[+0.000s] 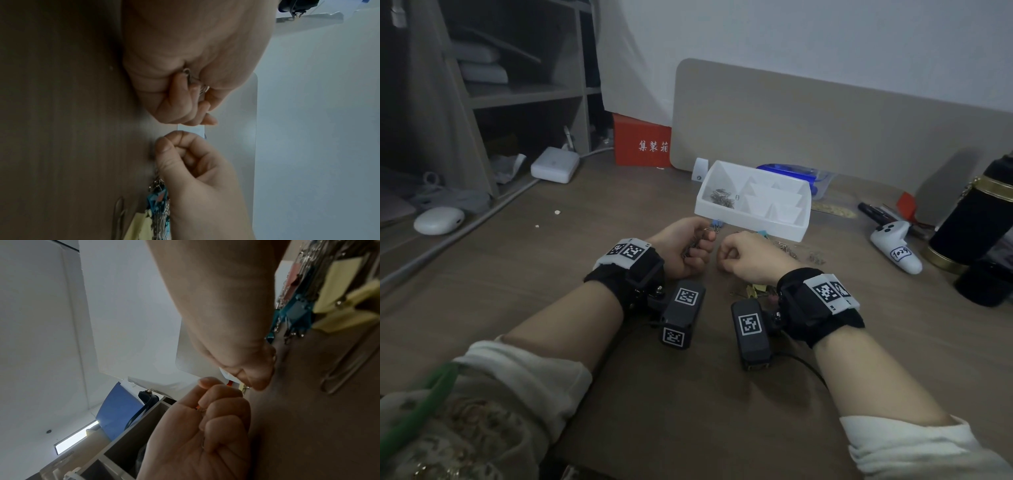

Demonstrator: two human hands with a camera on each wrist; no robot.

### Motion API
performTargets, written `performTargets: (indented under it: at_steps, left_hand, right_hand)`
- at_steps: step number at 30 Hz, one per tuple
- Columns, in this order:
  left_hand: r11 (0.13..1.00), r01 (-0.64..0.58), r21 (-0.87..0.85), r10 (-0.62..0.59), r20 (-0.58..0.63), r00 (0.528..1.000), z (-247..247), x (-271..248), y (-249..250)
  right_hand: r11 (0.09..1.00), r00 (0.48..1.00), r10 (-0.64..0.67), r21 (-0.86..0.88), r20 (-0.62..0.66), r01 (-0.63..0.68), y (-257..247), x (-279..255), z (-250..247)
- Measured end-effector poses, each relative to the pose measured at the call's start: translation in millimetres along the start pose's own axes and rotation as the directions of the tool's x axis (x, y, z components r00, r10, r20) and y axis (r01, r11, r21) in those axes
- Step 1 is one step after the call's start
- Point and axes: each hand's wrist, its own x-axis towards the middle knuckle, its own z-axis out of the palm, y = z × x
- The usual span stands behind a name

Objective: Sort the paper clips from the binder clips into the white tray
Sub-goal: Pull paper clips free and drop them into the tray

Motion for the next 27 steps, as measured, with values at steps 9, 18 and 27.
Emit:
performTargets:
  at_steps: [9, 18, 27]
  left_hand:
    - [1.000, -0.006, 0.005, 0.005, 0.016, 1.000, 0, -2, -1]
    - [1.000, -0.005, 0.007, 0.005, 0.017, 1.000, -2, -1, -1]
    - [1.000, -0.002, 0.010, 0.002, 0.009, 1.000, -2, -1, 0]
  right_hand:
    - [0.996, 0.988, -0.060, 0.071, 0.145, 0.050, -8, -21, -17]
    - [1.000, 0.981, 0.005, -0.004, 0.195, -0.004, -5, -24, -22]
    - [0.997, 0.969, 0.059, -0.063, 0.239, -0.045, -6, -25, -24]
